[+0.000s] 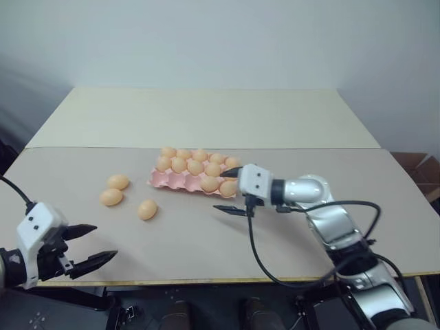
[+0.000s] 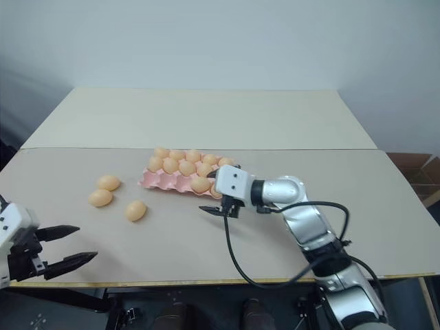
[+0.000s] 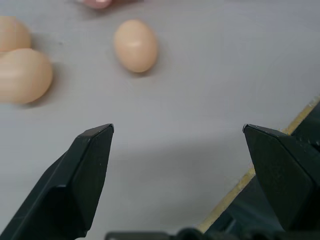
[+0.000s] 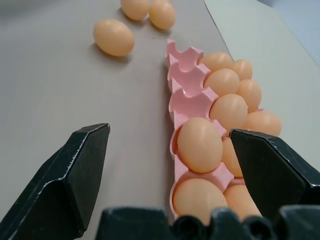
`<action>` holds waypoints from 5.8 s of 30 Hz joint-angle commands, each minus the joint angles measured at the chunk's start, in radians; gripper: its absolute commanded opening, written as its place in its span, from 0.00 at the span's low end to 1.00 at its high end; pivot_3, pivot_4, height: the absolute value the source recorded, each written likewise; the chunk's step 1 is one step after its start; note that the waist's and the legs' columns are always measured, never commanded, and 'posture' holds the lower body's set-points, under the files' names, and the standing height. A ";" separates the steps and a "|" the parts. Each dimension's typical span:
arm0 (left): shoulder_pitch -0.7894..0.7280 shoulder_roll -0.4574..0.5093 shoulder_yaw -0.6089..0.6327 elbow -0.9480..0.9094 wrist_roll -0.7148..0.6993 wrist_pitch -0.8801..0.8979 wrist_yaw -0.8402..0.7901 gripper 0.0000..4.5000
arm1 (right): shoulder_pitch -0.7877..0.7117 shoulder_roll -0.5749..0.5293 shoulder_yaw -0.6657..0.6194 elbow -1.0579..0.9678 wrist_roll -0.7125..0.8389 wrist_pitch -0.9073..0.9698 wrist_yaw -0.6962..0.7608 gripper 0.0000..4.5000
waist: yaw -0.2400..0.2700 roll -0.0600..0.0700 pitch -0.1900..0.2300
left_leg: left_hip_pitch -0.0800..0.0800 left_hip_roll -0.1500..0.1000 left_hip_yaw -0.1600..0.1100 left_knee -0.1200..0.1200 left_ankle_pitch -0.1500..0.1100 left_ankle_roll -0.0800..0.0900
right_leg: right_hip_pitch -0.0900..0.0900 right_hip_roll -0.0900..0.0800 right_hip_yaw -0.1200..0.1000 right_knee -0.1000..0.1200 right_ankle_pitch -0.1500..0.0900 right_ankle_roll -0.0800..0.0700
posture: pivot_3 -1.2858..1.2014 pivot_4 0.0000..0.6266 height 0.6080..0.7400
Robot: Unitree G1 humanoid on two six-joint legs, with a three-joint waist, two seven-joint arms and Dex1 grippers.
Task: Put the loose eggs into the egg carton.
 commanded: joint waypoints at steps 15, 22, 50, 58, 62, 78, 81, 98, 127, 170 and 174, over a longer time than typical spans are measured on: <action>-0.408 -0.129 -0.414 0.293 0.102 -0.182 0.190 1.00 | 0.161 -0.128 -0.101 -0.368 0.110 0.248 -0.078 0.99 | 0.010 -0.004 -0.003 | 0.000 0.000 0.000 0.000 0.000 0.000 | 0.000 0.000 0.000 0.000 0.003 0.004 | 0.52 0.24 1.00; -0.564 -0.141 -0.580 0.453 0.197 -0.246 0.191 1.00 | 0.181 -0.119 -0.092 -0.425 0.109 0.305 -0.146 0.99 | 0.015 -0.005 -0.003 | -0.001 0.000 0.000 0.000 0.000 0.000 | 0.000 0.000 0.000 0.000 0.004 0.005 | 0.52 0.24 1.00; -0.617 -0.121 -0.578 0.360 0.051 -0.177 0.060 0.43 | 0.201 -0.132 -0.070 -0.449 0.119 0.330 -0.211 1.00 | 0.022 -0.006 -0.004 | -0.001 0.000 0.000 0.001 0.000 0.000 | 0.000 0.000 0.000 0.000 0.004 0.005 | 0.52 0.24 1.00; -0.848 -0.235 -0.713 0.523 0.137 -0.250 0.081 0.43 | 0.202 -0.122 -0.074 -0.454 0.114 0.339 -0.249 1.00 | 0.021 -0.007 -0.004 | -0.002 -0.002 0.000 0.001 0.000 0.000 | 0.001 0.000 0.001 -0.001 0.004 0.006 | 0.52 0.24 1.00; -0.926 -0.284 -0.767 0.630 0.196 -0.304 0.086 0.43 | 0.214 -0.129 -0.086 -0.480 0.117 0.362 -0.271 1.00 | 0.019 -0.007 -0.004 | -0.002 -0.002 0.000 0.002 0.000 0.000 | 0.001 0.001 0.001 -0.001 0.004 0.006 | 0.52 0.24 1.00; -1.046 -0.388 -0.785 0.861 0.308 -0.462 0.131 0.89 | 0.244 -0.142 -0.097 -0.529 0.117 0.408 -0.318 1.00 | 0.020 -0.007 -0.005 | -0.002 -0.002 -0.001 0.003 0.000 0.001 | 0.001 0.001 0.001 0.000 0.005 0.007 | 0.52 0.24 1.00; -1.041 -0.384 -0.780 0.848 0.311 -0.466 0.134 0.99 | 0.241 -0.145 -0.096 -0.524 0.119 0.401 -0.316 1.00 | 0.020 -0.007 -0.005 | -0.002 -0.002 -0.001 0.003 0.000 0.001 | 0.001 0.001 0.001 0.000 0.005 0.007 | 0.52 0.24 1.00; -0.561 -0.020 -0.375 0.186 0.083 -0.143 0.098 0.99 | 0.220 -0.169 -0.094 -0.497 0.153 0.362 -0.271 1.00 | -0.007 -0.008 -0.005 | -0.002 -0.001 -0.001 0.003 0.000 0.000 | 0.001 0.001 0.002 0.001 0.005 0.007 | 0.52 0.24 1.00; -0.295 -0.075 -0.084 0.056 0.052 0.048 0.391 0.99 | 0.177 -0.225 -0.093 -0.435 0.220 0.288 -0.135 1.00 | 0.018 -0.009 -0.005 | -0.001 0.000 0.000 0.002 0.000 0.000 | 0.001 0.000 0.001 -0.001 0.001 0.001 | 0.52 0.24 1.00; -0.593 -0.164 -0.469 0.544 0.236 -0.085 0.492 0.47 | 0.207 -0.235 -0.092 -0.486 0.208 0.356 -0.217 1.00 | 0.016 -0.011 -0.007 | -0.002 -0.001 0.000 0.002 0.000 0.000 | 0.001 0.000 0.001 0.000 0.005 0.005 | 0.52 0.24 1.00; -0.536 -0.139 -0.452 0.449 0.213 -0.026 0.481 0.47 | 0.209 -0.234 -0.087 -0.483 0.203 0.349 -0.220 1.00 | 0.017 -0.011 -0.007 | -0.001 -0.001 0.000 0.002 0.000 0.000 | 0.001 0.000 0.001 0.000 0.005 0.005 | 0.52 0.24 1.00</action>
